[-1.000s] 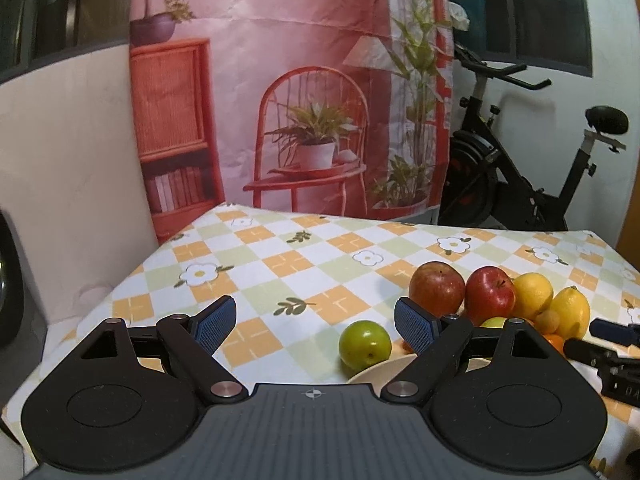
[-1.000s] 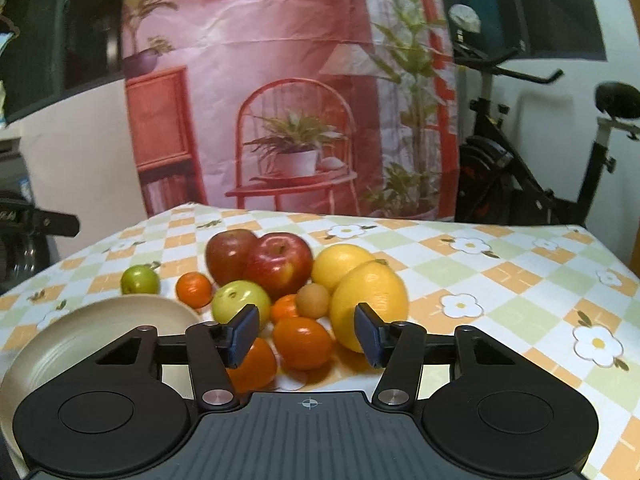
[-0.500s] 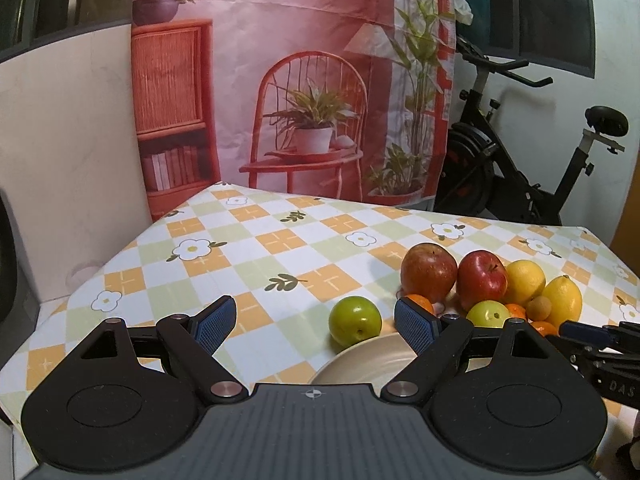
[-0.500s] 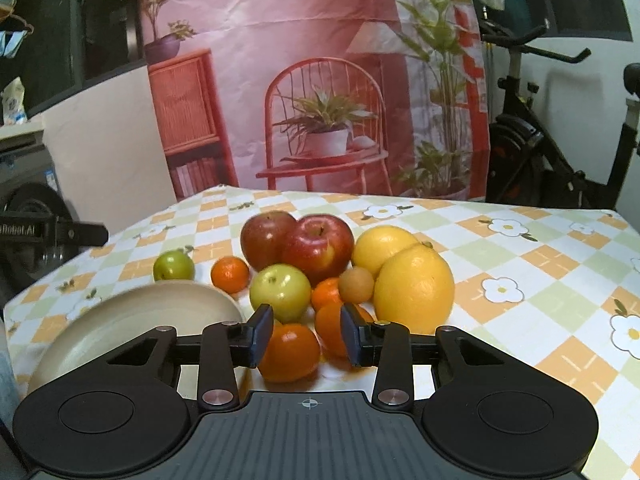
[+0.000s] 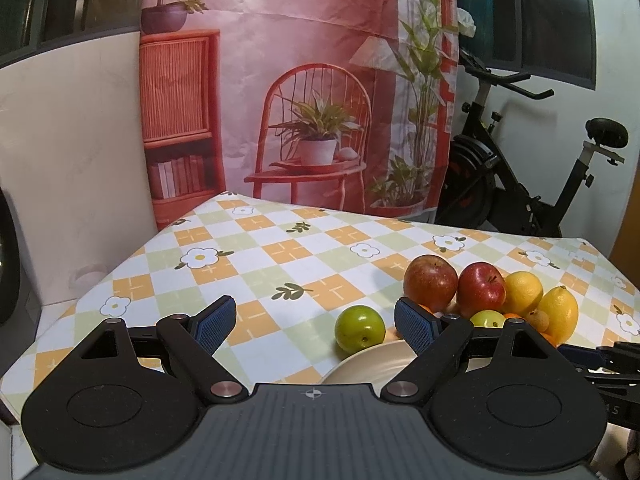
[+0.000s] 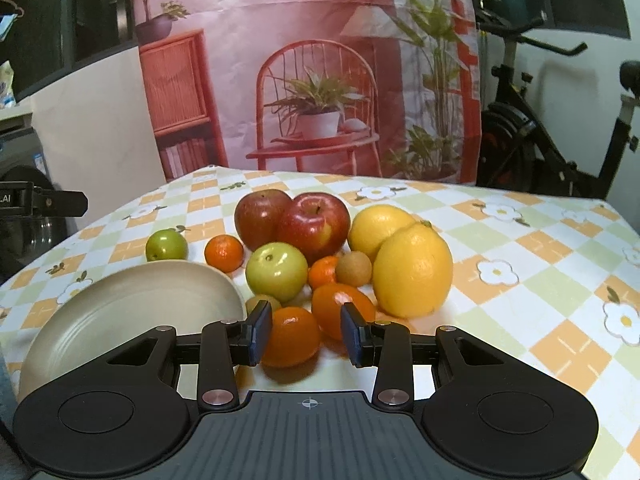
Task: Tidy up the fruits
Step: 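Grasp the orange with the right tool while the left tool grasps the green apple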
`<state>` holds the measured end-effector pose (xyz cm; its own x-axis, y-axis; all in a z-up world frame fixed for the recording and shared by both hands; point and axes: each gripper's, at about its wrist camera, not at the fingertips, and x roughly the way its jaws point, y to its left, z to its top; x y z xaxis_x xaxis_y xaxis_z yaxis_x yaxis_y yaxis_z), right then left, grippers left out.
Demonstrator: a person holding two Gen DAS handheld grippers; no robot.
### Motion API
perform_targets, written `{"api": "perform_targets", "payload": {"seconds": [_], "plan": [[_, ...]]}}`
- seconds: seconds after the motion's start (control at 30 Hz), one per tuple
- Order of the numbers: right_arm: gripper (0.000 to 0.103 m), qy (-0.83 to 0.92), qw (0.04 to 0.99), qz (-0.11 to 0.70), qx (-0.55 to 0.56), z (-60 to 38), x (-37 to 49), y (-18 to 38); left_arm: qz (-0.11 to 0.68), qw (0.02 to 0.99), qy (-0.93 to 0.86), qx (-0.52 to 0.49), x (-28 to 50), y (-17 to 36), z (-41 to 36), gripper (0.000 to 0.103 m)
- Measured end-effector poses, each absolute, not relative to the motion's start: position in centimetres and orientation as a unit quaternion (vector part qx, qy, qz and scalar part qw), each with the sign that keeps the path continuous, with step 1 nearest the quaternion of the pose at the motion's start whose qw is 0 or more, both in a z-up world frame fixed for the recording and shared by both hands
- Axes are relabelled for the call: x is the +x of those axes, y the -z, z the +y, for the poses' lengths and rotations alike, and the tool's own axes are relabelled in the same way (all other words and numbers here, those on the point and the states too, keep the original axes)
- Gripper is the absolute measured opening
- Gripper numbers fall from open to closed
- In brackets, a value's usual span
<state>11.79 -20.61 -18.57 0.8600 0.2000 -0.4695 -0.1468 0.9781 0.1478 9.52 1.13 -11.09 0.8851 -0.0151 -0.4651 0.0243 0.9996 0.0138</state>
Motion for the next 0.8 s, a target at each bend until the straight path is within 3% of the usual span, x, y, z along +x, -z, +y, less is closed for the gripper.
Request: {"api": "perform_targets", "payload": {"seconds": [0.53, 0.8], "plan": [[0.037, -0.044, 0.959, 0.252, 0.125, -23.1, 10.2, 18.2, 0.242, 0.97, 0.014, 0.0, 9.1, 11.4, 1.6, 0.088], [0.038, -0.075, 0.95, 0.283, 0.107, -20.9, 12.1, 18.5, 0.244, 0.97, 0.017, 0.006, 9.1, 11.5, 1.3, 0.088]]}}
